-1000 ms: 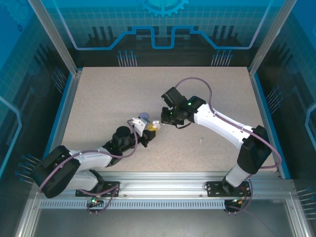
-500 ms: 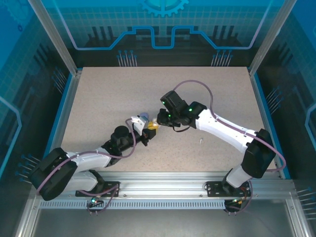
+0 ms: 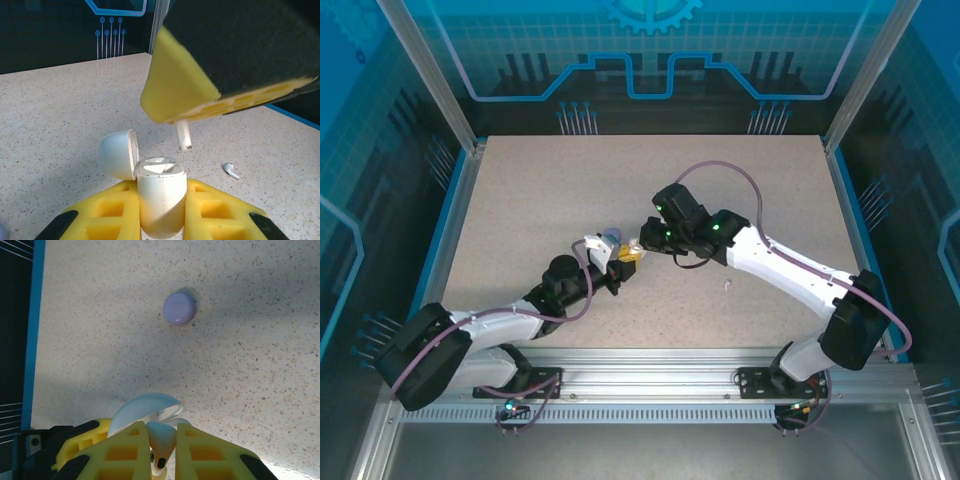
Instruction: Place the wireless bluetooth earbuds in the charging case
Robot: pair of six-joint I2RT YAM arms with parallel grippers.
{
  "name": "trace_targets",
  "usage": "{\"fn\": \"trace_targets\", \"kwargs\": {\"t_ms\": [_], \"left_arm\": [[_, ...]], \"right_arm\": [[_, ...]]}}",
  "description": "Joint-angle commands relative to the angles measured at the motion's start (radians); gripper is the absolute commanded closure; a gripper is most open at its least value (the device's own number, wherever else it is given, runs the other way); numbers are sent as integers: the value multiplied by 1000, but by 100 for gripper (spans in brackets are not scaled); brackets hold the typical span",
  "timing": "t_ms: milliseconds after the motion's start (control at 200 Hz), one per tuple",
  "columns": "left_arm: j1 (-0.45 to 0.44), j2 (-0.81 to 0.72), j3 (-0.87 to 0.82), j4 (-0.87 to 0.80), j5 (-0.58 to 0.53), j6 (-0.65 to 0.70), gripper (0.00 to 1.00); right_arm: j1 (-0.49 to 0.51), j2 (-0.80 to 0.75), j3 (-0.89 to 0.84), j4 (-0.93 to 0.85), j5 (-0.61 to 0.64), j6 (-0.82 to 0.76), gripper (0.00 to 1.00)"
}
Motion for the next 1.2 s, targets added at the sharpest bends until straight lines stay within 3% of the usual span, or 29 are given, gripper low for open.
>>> {"fn": "trace_targets", "kwargs": {"t_ms": [0,1191], "left_arm": [[-7,-23,18,28,26,10,85],[-6,-57,6,80,-31,3,84]], "right_arm": [[13,-26,-17,58,26,8,86],[50,-56,-75,82,23,-2,87]]}}
